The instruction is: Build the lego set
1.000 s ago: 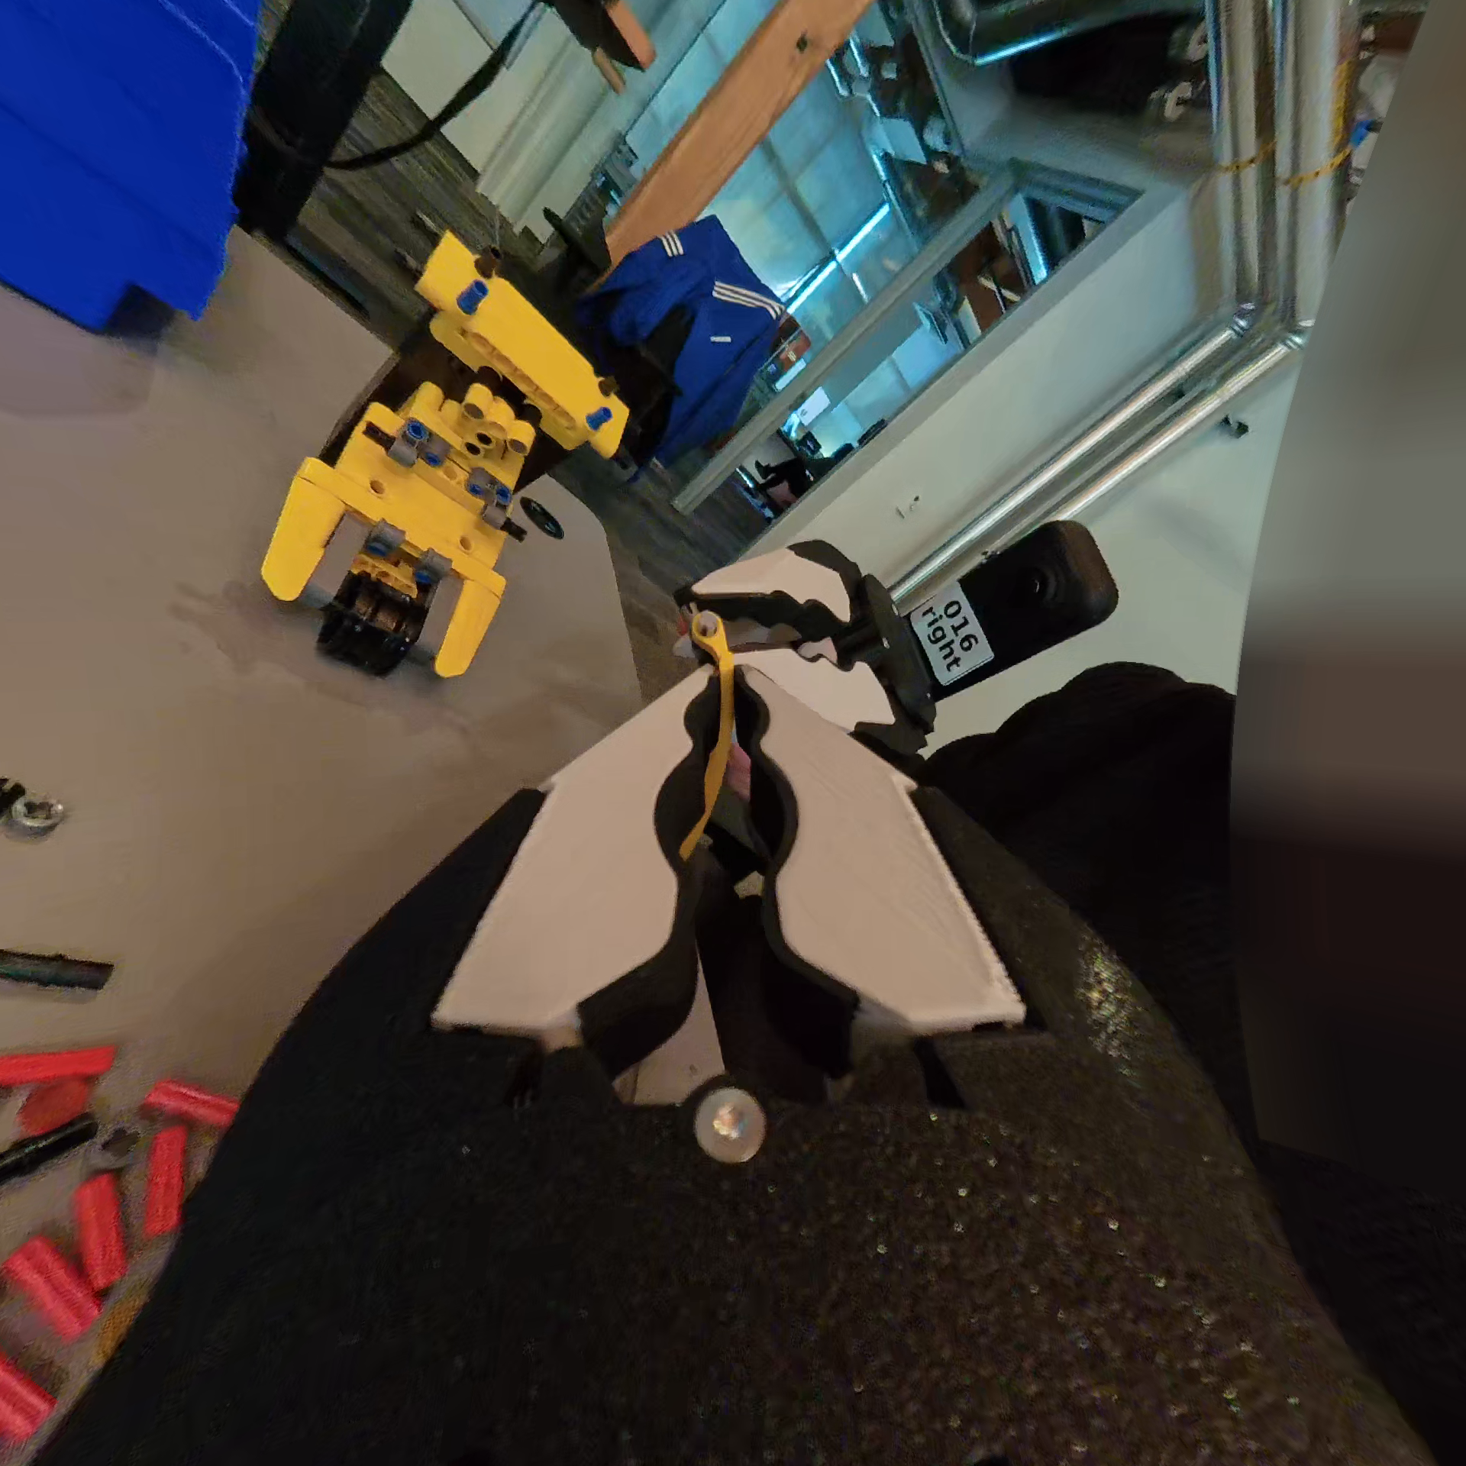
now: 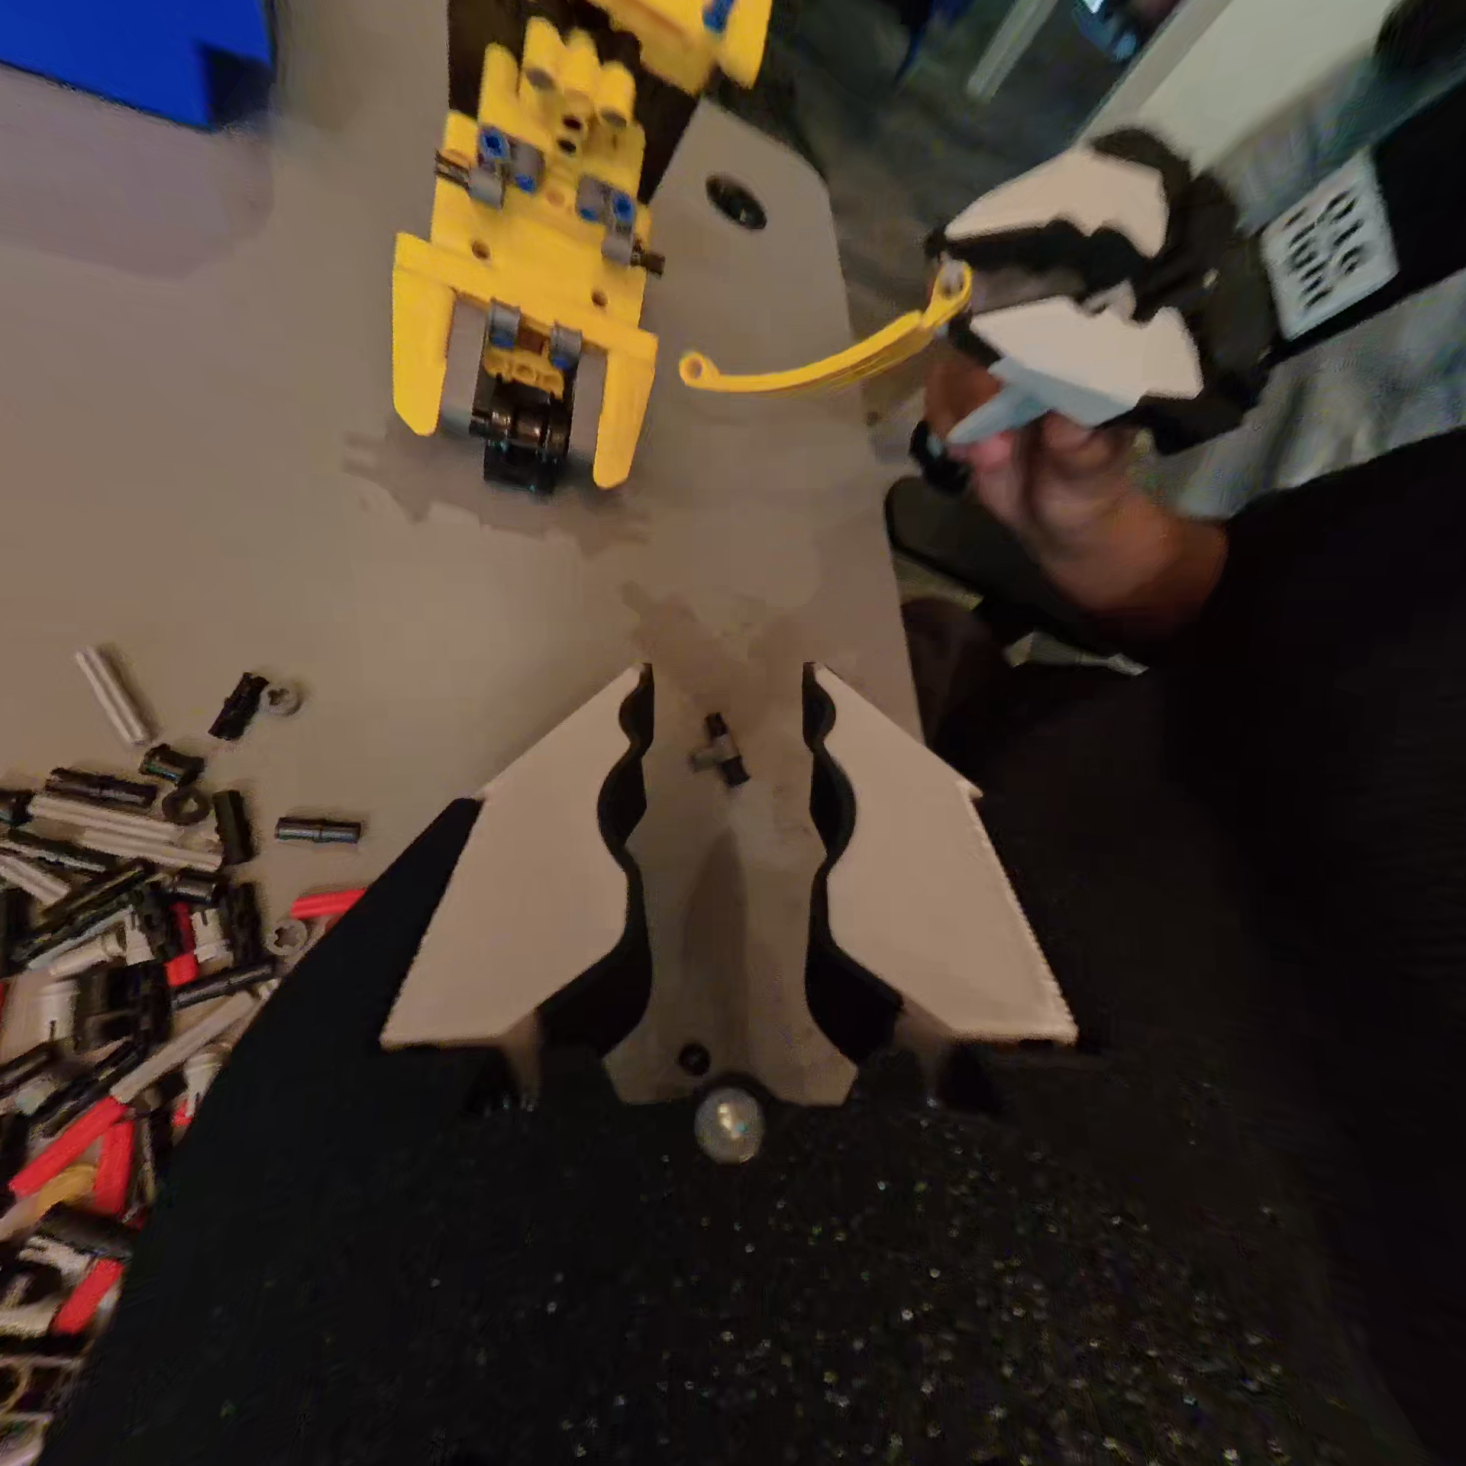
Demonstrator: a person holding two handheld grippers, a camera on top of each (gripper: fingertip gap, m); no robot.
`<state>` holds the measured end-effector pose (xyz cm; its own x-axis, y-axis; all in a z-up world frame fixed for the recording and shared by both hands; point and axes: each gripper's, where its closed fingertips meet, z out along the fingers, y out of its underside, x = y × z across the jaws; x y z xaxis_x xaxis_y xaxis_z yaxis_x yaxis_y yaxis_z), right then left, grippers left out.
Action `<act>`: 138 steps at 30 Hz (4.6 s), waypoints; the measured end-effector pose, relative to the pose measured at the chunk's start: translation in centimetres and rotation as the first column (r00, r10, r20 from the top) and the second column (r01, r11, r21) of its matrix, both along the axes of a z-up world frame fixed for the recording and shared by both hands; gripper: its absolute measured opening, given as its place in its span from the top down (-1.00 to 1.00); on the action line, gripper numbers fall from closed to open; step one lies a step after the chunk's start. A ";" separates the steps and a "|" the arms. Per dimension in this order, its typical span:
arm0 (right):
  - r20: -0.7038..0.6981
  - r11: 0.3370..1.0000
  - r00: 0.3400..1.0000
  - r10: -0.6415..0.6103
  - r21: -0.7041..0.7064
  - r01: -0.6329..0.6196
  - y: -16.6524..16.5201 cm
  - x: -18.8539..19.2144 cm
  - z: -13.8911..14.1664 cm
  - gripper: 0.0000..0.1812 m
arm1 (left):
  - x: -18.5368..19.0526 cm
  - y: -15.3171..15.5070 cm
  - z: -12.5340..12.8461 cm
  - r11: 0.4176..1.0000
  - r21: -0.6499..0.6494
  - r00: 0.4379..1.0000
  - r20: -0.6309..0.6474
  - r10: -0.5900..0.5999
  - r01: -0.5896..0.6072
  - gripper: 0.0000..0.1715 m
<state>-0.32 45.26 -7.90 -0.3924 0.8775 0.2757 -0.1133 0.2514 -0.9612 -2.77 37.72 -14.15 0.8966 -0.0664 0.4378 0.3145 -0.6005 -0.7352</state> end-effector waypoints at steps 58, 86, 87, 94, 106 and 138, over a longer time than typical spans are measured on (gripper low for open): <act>0.343 0.966 0.912 0.225 0.042 -0.254 -5.1 5.1 -6.6 0.85 | 3.7 -2.1 -3.9 0.982 -0.143 0.969 -0.230 0.091 -0.126 0.80; 0.592 0.970 0.772 0.233 -0.196 -0.143 -3.1 3.9 -9.2 0.85 | 2.8 -1.1 -4.4 0.953 -0.259 0.905 -0.347 -0.247 0.161 0.74; 0.596 0.975 0.775 0.212 -0.178 -0.131 -2.9 3.8 -9.4 0.85 | 2.8 -1.0 -4.4 0.953 -0.257 0.904 -0.349 -0.247 0.161 0.73; 0.535 0.970 0.843 -0.049 0.226 -0.087 -1.4 2.7 -10.4 0.85 | 2.3 -0.7 -3.4 0.967 -0.203 0.922 -0.323 -0.215 0.154 0.71; 0.569 0.978 0.821 0.042 0.143 -0.149 -2.2 2.9 -10.4 0.72 | 2.5 -0.8 -3.7 0.961 -0.208 0.923 -0.300 -0.239 0.181 0.71; 0.476 0.973 0.849 0.230 -0.081 -0.218 -5.4 2.0 -5.9 0.68 | 3.3 -0.3 -1.2 0.969 -0.043 0.884 -0.402 -0.238 0.242 0.95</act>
